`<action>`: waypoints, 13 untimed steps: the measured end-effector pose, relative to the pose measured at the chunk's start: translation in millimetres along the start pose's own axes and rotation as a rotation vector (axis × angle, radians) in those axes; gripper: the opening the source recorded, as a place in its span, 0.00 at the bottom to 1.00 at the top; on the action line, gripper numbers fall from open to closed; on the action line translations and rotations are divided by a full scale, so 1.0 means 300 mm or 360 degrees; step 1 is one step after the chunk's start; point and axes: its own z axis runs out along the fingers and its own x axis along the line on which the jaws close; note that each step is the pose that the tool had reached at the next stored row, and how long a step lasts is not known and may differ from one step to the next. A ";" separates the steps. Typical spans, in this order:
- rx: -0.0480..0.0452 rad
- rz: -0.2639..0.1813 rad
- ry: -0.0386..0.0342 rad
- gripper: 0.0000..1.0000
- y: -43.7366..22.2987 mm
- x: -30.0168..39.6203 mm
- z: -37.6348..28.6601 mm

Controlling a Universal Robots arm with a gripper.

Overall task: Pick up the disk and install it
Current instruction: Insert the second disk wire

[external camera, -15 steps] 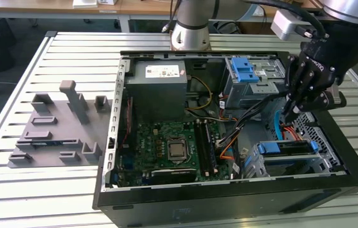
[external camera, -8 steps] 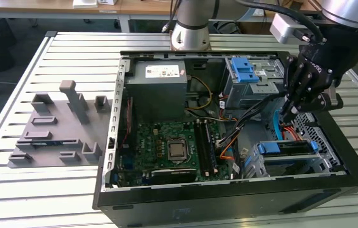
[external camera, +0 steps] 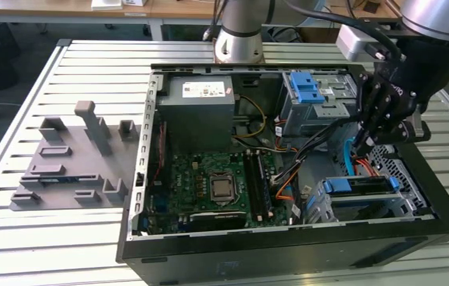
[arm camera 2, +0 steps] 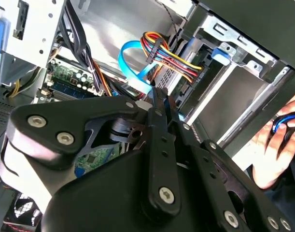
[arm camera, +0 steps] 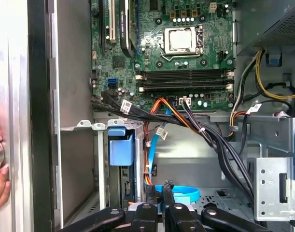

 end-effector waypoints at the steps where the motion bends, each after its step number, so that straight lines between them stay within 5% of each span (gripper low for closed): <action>1: 0.0000 0.0000 -0.0010 0.16 0.000 0.006 0.002; 4: -0.0001 0.0000 -0.0037 0.16 0.000 0.019 0.010; 13: 0.0008 0.0001 -0.0038 0.16 0.002 0.019 0.012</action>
